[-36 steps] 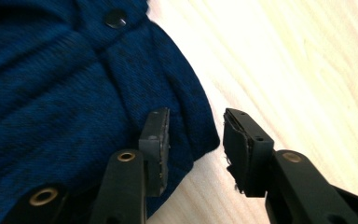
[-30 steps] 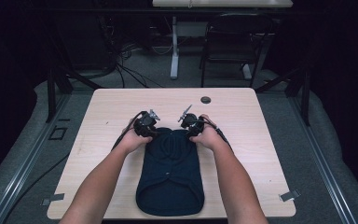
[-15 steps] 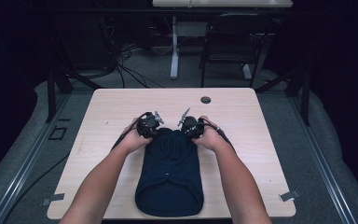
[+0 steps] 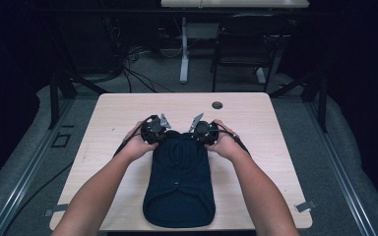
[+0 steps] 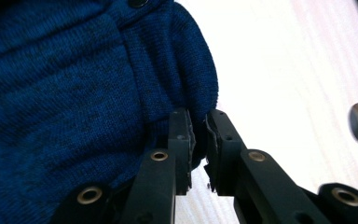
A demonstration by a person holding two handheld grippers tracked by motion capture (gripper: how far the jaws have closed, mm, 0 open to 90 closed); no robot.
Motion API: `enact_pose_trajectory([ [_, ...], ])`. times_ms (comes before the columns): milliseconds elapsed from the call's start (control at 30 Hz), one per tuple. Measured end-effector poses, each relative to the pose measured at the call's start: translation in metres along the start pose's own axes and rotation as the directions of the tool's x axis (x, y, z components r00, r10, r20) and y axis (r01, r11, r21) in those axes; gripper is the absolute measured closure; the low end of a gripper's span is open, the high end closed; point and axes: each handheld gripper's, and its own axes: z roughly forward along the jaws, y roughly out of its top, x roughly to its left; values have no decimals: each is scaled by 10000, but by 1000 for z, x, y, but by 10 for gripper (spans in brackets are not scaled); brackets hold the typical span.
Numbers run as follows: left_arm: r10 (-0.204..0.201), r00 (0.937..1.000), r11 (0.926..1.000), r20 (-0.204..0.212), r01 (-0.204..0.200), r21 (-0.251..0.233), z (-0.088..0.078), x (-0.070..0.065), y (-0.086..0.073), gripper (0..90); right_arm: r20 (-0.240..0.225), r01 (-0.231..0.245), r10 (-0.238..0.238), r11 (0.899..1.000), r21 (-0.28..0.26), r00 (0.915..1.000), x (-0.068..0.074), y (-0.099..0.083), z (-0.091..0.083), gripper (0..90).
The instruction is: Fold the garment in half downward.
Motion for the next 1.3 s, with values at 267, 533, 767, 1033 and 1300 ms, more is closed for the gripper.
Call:
enact_pose_trajectory([
  [267, 242, 9991, 9988, -350, -256, -415, -28, 4, 5, 812, 384, 472, -457, 9981, -384, 9982, -1, 10, -26, 814],
  [533, -85, 9981, 9951, -616, 24, -986, -49, 11, 6, 812, 646, 573, -517, 9944, -882, 9966, -4, 20, -48, 817],
  [767, -106, 9947, 9921, -1025, -24, -1252, -63, 15, 10, 812, 1056, 690, -570, 9910, -1143, 9928, -6, 29, -60, 817],
  [1033, -54, 9898, 9863, -1421, -182, -1641, -84, 22, 20, 812, 1451, 731, -513, 9861, -1492, 9881, -13, 37, -78, 820],
  [1300, -237, 9697, 9732, -2432, -333, -2276, -113, 29, 37, 812, 2655, 999, -406, 9718, -2138, 9633, -23, 53, -111, 819],
])
